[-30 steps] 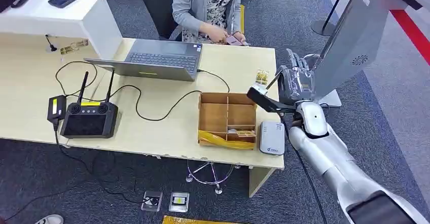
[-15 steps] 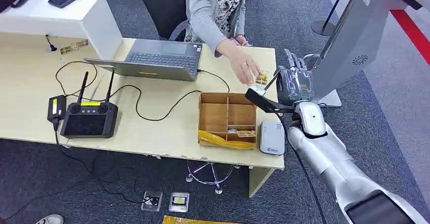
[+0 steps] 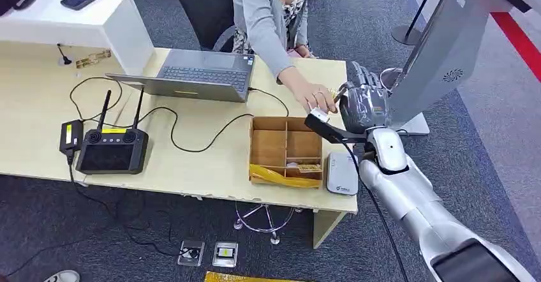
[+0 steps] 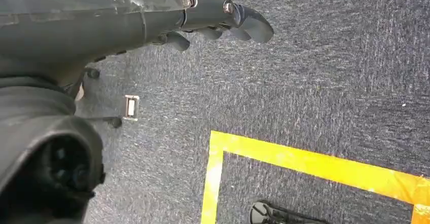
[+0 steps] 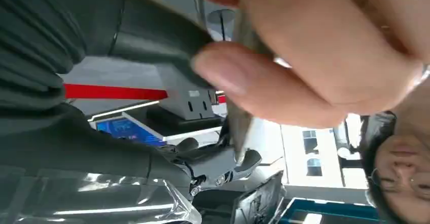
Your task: Pass the card to the sensor for recognition and then transmit it.
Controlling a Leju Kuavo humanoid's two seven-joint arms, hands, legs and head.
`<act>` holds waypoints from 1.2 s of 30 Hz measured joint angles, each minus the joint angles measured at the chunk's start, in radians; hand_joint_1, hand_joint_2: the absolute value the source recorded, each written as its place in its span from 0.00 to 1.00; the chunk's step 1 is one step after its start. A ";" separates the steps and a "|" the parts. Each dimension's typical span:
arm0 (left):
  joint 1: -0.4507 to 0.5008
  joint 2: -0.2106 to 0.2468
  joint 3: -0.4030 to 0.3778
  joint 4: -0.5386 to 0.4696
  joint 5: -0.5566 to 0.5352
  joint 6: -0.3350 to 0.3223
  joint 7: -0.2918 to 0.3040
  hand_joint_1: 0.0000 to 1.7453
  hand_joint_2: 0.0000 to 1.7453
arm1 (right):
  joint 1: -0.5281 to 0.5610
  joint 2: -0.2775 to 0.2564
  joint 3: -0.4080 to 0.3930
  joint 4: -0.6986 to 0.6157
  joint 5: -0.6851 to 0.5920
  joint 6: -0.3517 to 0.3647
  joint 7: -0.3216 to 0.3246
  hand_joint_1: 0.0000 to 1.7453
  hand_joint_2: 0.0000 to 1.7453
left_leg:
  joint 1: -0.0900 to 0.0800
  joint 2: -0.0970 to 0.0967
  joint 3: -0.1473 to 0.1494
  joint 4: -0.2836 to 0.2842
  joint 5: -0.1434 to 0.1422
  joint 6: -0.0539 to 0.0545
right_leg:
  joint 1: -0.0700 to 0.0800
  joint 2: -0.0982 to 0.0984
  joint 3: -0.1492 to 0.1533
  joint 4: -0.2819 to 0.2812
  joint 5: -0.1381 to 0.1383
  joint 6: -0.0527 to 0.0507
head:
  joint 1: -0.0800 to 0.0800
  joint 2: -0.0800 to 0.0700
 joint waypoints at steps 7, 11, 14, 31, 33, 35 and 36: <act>0.000 0.000 0.000 0.000 0.004 0.005 0.009 0.00 0.00 | 0.002 0.005 0.000 0.001 0.000 0.030 -0.009 0.00 0.00 | 0.000 0.000 0.000 0.000 0.000 0.000 | 0.000 0.000 0.000 0.000 0.000 0.000 | 0.000 0.000; 0.001 0.000 0.000 0.000 0.017 0.010 0.019 0.00 0.00 | 0.025 0.003 0.000 -0.031 0.030 0.024 0.028 0.00 0.00 | 0.000 0.000 0.000 0.000 0.000 0.000 | 0.000 0.000 0.000 0.000 0.000 0.000 | 0.000 0.000; 0.001 0.000 0.000 0.000 0.021 0.013 0.029 0.00 0.00 | 0.066 -0.013 -0.004 -0.098 0.043 0.043 0.062 0.00 0.00 | 0.000 0.000 0.001 0.000 0.000 0.000 | 0.000 0.000 0.000 0.000 0.000 0.000 | 0.000 0.000; 0.006 -0.007 0.004 0.000 0.087 0.043 0.074 0.00 0.00 | 0.375 -0.248 -0.040 -0.789 0.050 0.243 0.270 0.00 1.00 | 0.000 0.003 0.001 0.000 0.000 0.000 | 0.000 0.001 -0.001 -0.001 0.000 0.000 | 0.000 0.000; 0.005 -0.008 0.004 0.000 0.089 0.043 0.074 0.00 0.00 | 0.388 -0.263 -0.040 -0.835 0.050 0.248 0.274 0.00 1.00 | 0.000 0.003 0.001 0.000 0.000 0.000 | 0.000 0.001 -0.001 -0.001 0.000 0.000 | 0.000 0.000; 0.006 -0.010 0.004 0.000 0.094 0.043 0.082 0.00 0.00 | 0.397 -0.278 -0.040 -0.880 0.039 0.249 0.274 0.00 1.00 | 0.000 0.003 0.001 0.000 0.000 0.000 | 0.000 0.001 -0.001 -0.001 0.000 0.000 | 0.000 0.000; 0.006 -0.010 0.004 0.000 0.103 0.046 0.091 0.00 0.00 | 0.404 -0.283 -0.039 -0.898 0.028 0.250 0.275 0.00 1.00 | 0.000 0.003 0.001 0.000 0.000 0.000 | 0.000 0.001 0.000 -0.001 0.000 0.000 | 0.000 0.000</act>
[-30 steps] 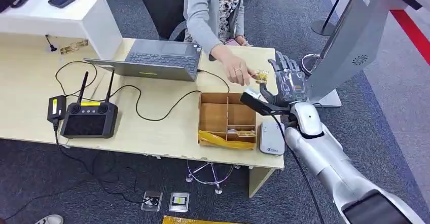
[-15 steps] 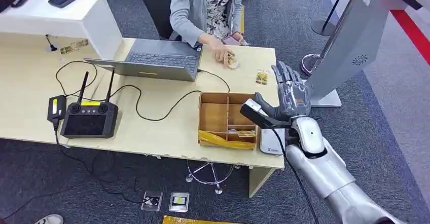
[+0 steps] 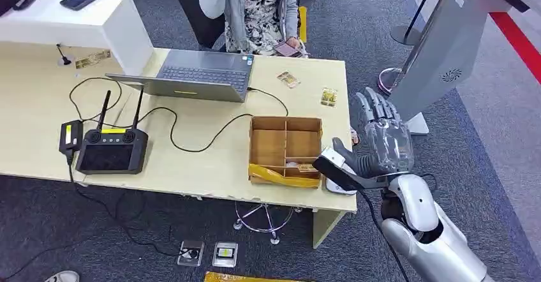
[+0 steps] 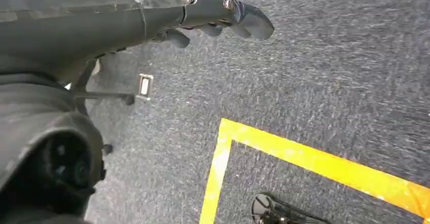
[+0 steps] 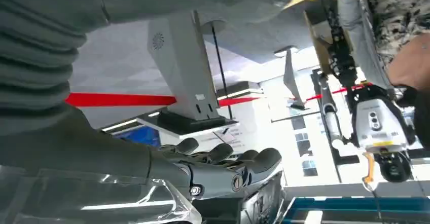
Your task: Pass the card to the sensor for recognition and then transmit it.
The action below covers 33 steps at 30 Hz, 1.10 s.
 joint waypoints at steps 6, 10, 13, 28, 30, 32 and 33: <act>-0.001 -0.008 0.001 0.000 0.043 0.031 0.024 0.00 0.00 | 0.054 -0.004 0.023 -0.111 -0.034 0.013 0.011 0.00 1.00 | 0.000 0.000 -0.001 0.000 0.000 0.000 | 0.000 0.000 0.000 0.000 0.000 0.000 | 0.000 0.000; -0.003 -0.016 0.002 0.000 0.041 0.061 0.026 0.00 0.00 | 0.083 -0.002 0.059 -0.143 -0.057 0.003 0.054 0.00 1.00 | 0.000 0.000 -0.001 0.000 0.000 0.000 | 0.000 0.000 0.000 0.000 0.000 0.000 | 0.000 0.000; -0.003 -0.022 0.002 0.000 0.032 0.063 0.026 0.00 0.00 | 0.106 0.011 0.087 -0.141 -0.032 -0.029 0.092 0.00 1.00 | 0.000 0.000 -0.001 0.000 0.000 0.000 | 0.000 0.000 0.000 0.000 0.000 0.000 | 0.000 0.000; -0.008 -0.038 0.004 0.000 0.012 0.045 0.026 0.00 0.00 | 0.168 0.205 0.144 0.032 0.168 -0.052 0.134 0.00 1.00 | 0.001 0.000 -0.001 -0.001 0.000 0.000 | 0.001 0.000 0.000 0.000 0.000 0.000 | 0.001 0.000; -0.008 -0.037 0.004 0.000 0.001 0.026 0.019 0.00 0.00 | 0.174 0.232 0.140 0.067 0.186 -0.063 0.122 0.00 1.00 | 0.001 0.000 -0.001 -0.001 0.000 0.000 | 0.001 0.000 0.000 0.000 0.000 0.000 | 0.000 0.000; -0.008 -0.036 0.004 0.000 -0.005 0.014 0.011 0.00 0.00 | 0.175 0.248 0.140 0.089 0.199 -0.075 0.112 0.00 1.00 | 0.001 0.000 -0.001 -0.001 0.000 0.000 | 0.001 0.000 0.000 0.000 0.000 0.000 | 0.000 0.000; -0.008 -0.036 0.004 0.000 -0.009 0.010 0.010 0.00 0.00 | 0.175 0.257 0.137 0.104 0.205 -0.078 0.110 0.00 1.00 | 0.001 0.000 -0.001 -0.001 0.000 0.000 | 0.001 0.000 0.000 0.000 0.000 0.000 | 0.000 0.000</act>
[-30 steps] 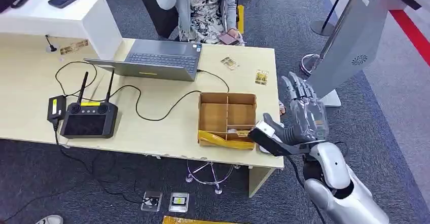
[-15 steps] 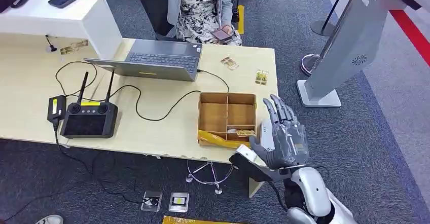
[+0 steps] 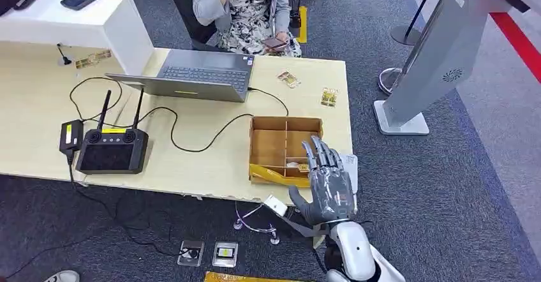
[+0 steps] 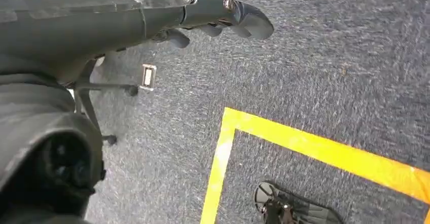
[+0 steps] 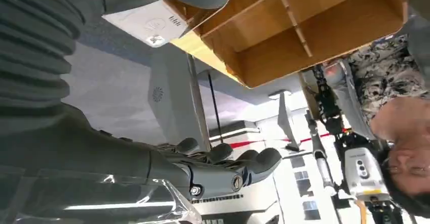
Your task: Pass the card to the sensor for recognition and then transmit it.
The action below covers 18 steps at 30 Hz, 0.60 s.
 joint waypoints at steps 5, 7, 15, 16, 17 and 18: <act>0.000 0.005 0.000 0.000 -0.008 -0.007 -0.010 0.00 0.00 | 0.009 0.035 -0.016 0.054 0.019 0.001 0.004 0.00 1.00 | 0.000 0.000 0.000 0.000 0.000 0.000 | 0.000 0.000 0.000 0.000 0.000 0.000 | 0.000 0.000; 0.000 0.008 0.000 0.000 -0.010 -0.011 -0.014 0.00 0.00 | 0.014 0.041 -0.024 0.056 0.028 0.016 0.011 0.00 1.00 | 0.000 0.000 0.000 0.000 0.000 0.000 | 0.000 0.000 0.000 0.000 0.000 0.000 | 0.000 0.000; 0.000 0.017 -0.001 0.000 -0.022 -0.044 -0.042 0.00 0.00 | 0.030 0.059 -0.042 0.057 0.078 0.063 0.022 0.00 1.00 | 0.000 0.000 0.000 0.000 0.000 0.000 | 0.000 0.000 0.000 0.000 0.000 0.000 | 0.000 0.000; 0.000 0.018 -0.001 0.000 -0.022 -0.044 -0.043 0.00 0.00 | 0.031 0.061 -0.045 0.057 0.079 0.065 0.023 0.00 1.00 | 0.000 0.000 0.000 0.000 0.000 0.000 | 0.000 0.000 0.000 0.000 0.000 0.000 | 0.000 0.000; 0.001 0.019 -0.001 0.000 -0.022 -0.045 -0.044 0.00 0.00 | 0.033 0.063 -0.049 0.057 0.080 0.066 0.024 0.00 1.00 | 0.000 0.000 0.000 0.000 0.000 0.000 | 0.000 0.000 0.000 0.000 0.000 0.000 | 0.000 0.000; 0.001 0.019 -0.001 0.000 -0.022 -0.045 -0.045 0.00 0.00 | 0.034 0.065 -0.050 0.057 0.081 0.066 0.024 0.00 1.00 | 0.000 0.000 0.000 0.000 0.000 0.000 | 0.000 0.000 0.000 0.000 0.000 0.000 | 0.000 0.000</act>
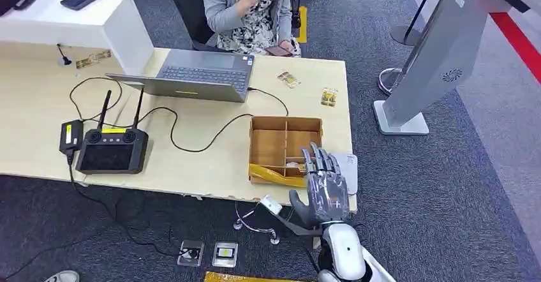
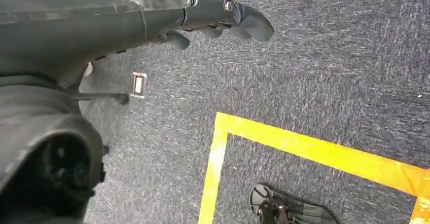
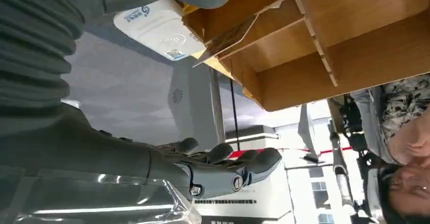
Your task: Pass the card to the sensor for recognition and then transmit it.
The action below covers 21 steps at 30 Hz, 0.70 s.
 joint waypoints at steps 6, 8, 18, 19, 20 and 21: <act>0.000 0.003 0.000 0.000 0.000 -0.015 -0.005 0.00 0.00 | -0.001 0.010 -0.015 0.006 0.076 -0.004 -0.004 0.00 1.00 | 0.000 0.000 0.000 0.000 0.000 0.000 | 0.000 0.000 0.000 0.000 0.000 0.000 | 0.000 0.000; 0.000 0.004 0.000 0.000 0.006 -0.016 -0.005 0.00 0.00 | -0.004 0.014 -0.021 0.010 0.105 -0.004 -0.006 0.00 1.00 | 0.000 0.000 0.000 0.000 0.000 0.000 | 0.000 0.000 0.000 0.000 0.000 0.000 | 0.000 0.000; 0.000 0.005 0.000 0.000 0.025 -0.007 0.000 0.00 0.00 | -0.040 0.055 -0.050 0.067 0.138 0.031 -0.032 0.00 1.00 | 0.000 0.000 0.000 0.000 0.000 0.000 | 0.000 0.000 0.000 0.000 0.000 0.000 | 0.000 0.000; 0.000 0.005 0.000 0.000 0.025 -0.007 0.000 0.00 0.00 | -0.043 0.057 -0.051 0.073 0.138 0.031 -0.033 0.00 1.00 | 0.000 0.000 0.000 0.000 0.000 0.000 | 0.000 0.000 0.000 0.000 0.000 0.000 | 0.000 0.000; 0.000 0.005 0.000 0.000 0.022 -0.008 0.000 0.00 0.00 | -0.047 0.063 -0.053 0.084 0.137 0.031 -0.033 0.00 1.00 | 0.000 0.000 0.000 0.000 0.000 0.000 | 0.000 0.000 0.000 0.000 0.000 0.000 | 0.000 0.000; 0.000 0.005 0.000 0.000 0.020 -0.010 0.000 0.00 0.00 | -0.049 0.066 -0.054 0.091 0.137 0.031 -0.034 0.00 1.00 | 0.000 0.000 0.000 0.000 0.000 0.000 | 0.000 0.000 0.000 0.000 0.000 0.000 | 0.000 0.000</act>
